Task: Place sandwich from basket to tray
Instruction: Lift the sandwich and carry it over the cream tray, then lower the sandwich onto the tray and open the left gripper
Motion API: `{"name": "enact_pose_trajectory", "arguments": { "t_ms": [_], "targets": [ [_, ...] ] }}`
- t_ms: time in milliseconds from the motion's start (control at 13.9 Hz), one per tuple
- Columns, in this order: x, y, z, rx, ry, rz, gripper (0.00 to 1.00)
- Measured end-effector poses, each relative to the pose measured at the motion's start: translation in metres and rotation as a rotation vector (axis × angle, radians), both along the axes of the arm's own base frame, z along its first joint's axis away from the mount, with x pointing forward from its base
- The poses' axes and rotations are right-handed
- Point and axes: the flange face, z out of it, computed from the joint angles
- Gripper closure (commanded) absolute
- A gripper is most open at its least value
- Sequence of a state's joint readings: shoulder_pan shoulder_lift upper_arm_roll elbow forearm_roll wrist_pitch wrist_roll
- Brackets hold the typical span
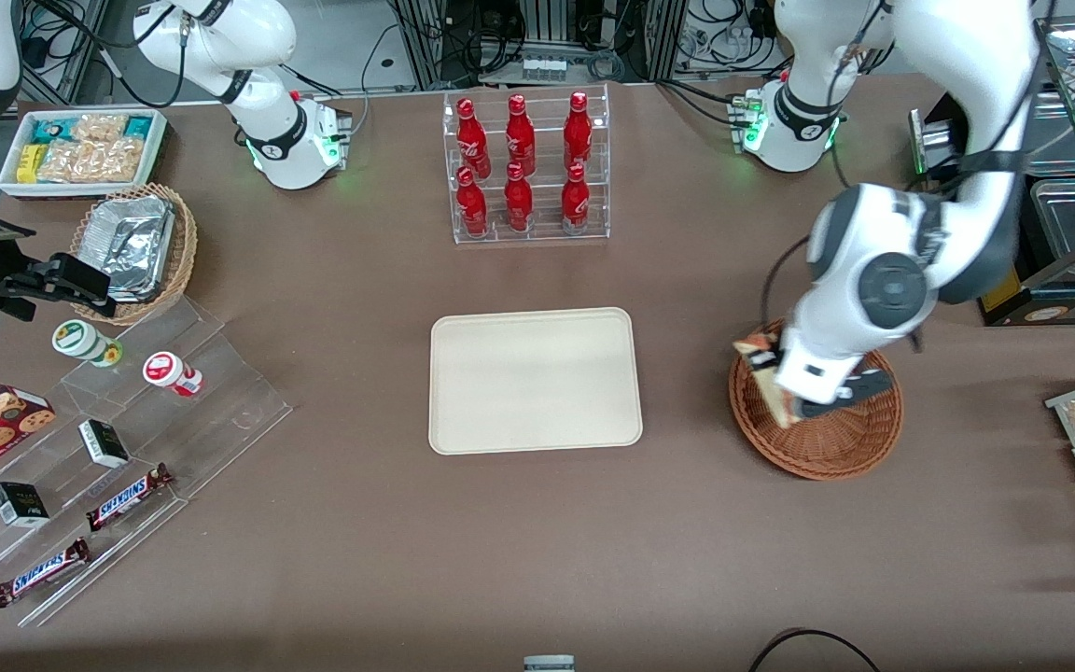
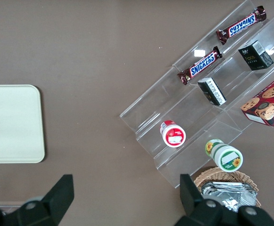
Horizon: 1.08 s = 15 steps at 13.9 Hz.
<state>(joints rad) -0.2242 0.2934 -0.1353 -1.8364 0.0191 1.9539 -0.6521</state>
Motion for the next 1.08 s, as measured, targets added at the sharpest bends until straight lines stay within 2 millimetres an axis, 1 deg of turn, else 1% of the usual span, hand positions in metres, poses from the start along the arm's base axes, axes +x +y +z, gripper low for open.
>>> {"name": "enact_pose_trajectory", "arguments": {
  "t_ms": [216,432,649,865,1009,1081],
  "targets": [
    [-0.01,-0.073,-0.02,-0.002,0.013,-0.084,1.0],
    [-0.022,-0.145,-0.033,-0.001,0.004,-0.091,1.0],
    [-0.04,-0.213,-0.048,-0.004,-0.006,-0.098,1.0],
    [-0.056,-0.267,-0.066,-0.016,-0.019,-0.106,1.0],
    [-0.065,-0.296,-0.08,-0.041,-0.045,-0.108,1.0],
    [-0.069,-0.307,-0.087,-0.058,-0.061,-0.113,1.0]
  ]
}}
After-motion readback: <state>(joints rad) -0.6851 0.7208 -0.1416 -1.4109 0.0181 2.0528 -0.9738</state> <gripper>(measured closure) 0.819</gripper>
